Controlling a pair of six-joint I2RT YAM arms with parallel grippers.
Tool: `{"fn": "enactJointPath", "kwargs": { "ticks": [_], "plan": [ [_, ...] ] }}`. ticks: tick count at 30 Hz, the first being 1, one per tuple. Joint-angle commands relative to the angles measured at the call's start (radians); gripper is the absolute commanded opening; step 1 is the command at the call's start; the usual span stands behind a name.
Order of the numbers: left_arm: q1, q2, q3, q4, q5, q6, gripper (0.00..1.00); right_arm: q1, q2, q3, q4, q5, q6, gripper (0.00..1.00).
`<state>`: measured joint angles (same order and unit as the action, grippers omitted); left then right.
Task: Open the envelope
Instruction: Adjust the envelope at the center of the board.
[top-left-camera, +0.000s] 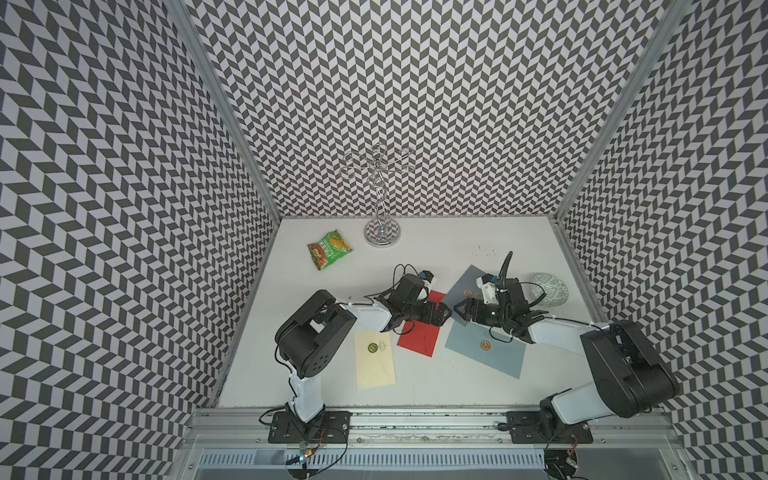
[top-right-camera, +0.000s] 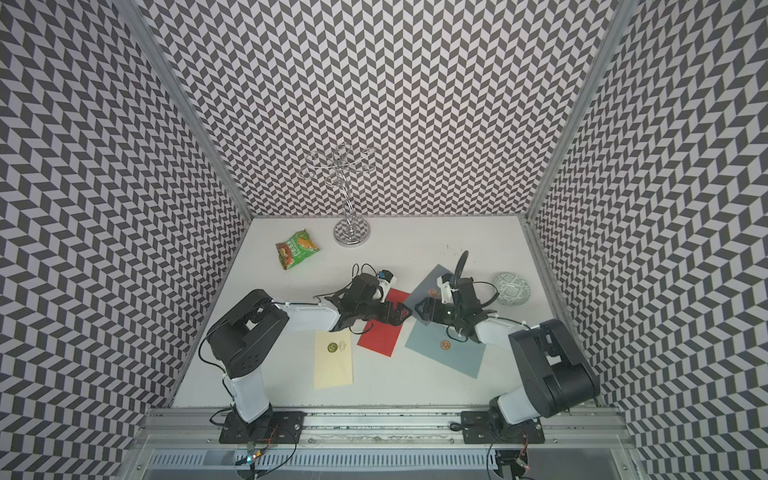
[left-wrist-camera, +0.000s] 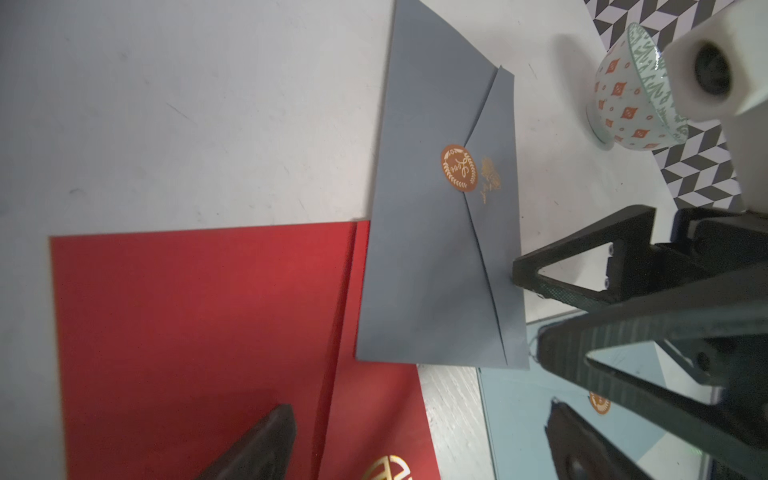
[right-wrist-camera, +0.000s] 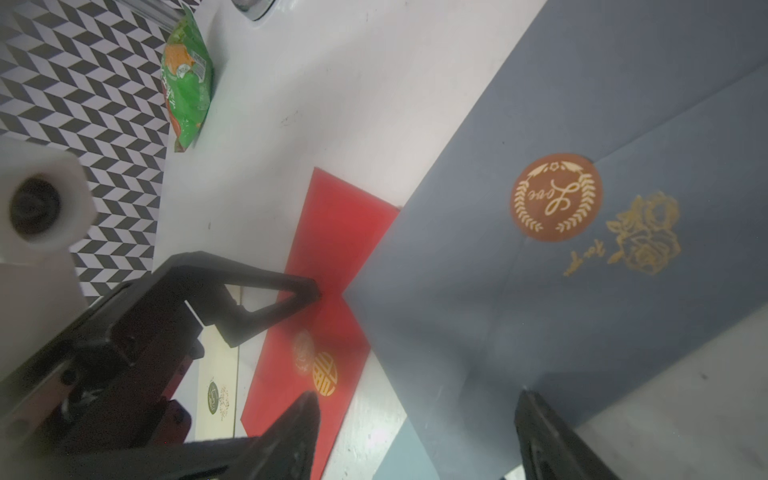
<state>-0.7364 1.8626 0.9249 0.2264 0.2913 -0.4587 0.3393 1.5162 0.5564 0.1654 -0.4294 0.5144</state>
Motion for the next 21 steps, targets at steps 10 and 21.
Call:
{"fn": "enactJointPath", "kwargs": {
  "ticks": [10, 21],
  "plan": [
    [0.104, -0.083, -0.167, 0.009, -0.054, -0.084, 0.94, -0.056, 0.142, 0.129, -0.045, 0.218, -0.022, 0.77],
    [0.099, -0.263, -0.179, 0.045, 0.008, -0.032, 1.0, -0.129, -0.098, 0.086, 0.017, 0.105, -0.051, 0.8]
  ]
}}
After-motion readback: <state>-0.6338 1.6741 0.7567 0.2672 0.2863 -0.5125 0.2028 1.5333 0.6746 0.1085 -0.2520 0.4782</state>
